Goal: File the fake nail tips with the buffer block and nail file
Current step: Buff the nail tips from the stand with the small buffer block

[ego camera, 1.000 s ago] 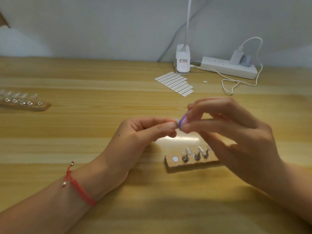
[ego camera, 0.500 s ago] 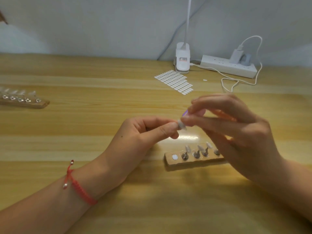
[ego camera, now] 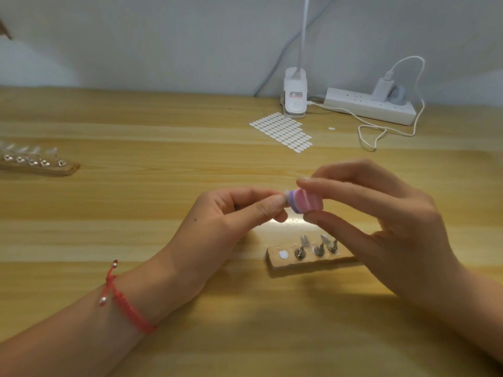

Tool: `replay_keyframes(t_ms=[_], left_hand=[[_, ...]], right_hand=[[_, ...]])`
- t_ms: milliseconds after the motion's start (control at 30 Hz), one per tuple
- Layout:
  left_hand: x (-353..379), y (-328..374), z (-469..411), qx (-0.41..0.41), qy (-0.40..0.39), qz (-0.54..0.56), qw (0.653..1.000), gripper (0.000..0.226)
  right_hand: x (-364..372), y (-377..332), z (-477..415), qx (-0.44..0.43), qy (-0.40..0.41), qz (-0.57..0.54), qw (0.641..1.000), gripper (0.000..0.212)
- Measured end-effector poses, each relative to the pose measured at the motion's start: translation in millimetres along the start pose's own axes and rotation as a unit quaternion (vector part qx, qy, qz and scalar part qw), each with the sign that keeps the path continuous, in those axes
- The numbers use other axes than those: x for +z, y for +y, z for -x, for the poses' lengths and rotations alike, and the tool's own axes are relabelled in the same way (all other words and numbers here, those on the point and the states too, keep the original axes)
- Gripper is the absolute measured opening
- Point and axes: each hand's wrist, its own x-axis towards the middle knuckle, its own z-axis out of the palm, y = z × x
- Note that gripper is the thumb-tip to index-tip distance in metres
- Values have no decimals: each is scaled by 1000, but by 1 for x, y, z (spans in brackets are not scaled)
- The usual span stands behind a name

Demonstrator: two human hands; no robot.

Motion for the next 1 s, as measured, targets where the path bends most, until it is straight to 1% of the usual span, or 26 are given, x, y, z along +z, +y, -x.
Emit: replay_keyframes(t_ms=[200, 300, 433, 600, 667, 800, 900, 1000], left_hand=[[0, 0, 0, -4, -16, -3, 1000, 16], [0, -1, 0, -3, -22, -3, 1000, 14], [2, -1, 0, -2, -2, -2, 1000, 23], [1, -1, 0, -13, 0, -6, 1000, 7], [0, -2, 0, -19, 9, -20, 1000, 11], [0, -1, 0, -21, -4, -13, 1000, 14], [-1, -2, 0, -25, 5, -29, 999, 14], [-1, -1, 0, -17, -2, -31, 999, 13]], right_hand=[[-4, -2, -2, -7, -2, 6, 1000, 25], [0, -4, 0, -35, -8, 20, 999, 20], [-2, -2, 1, -45, -19, 26, 998, 22], [0, -2, 0, -64, -34, 29, 997, 23], [0, -2, 1, -50, -18, 35, 998, 22], [0, -2, 3, -60, -33, 17, 998, 24], [0, 0, 2, -47, -11, 18, 999, 21], [2, 0, 3, -61, -25, 24, 998, 24]])
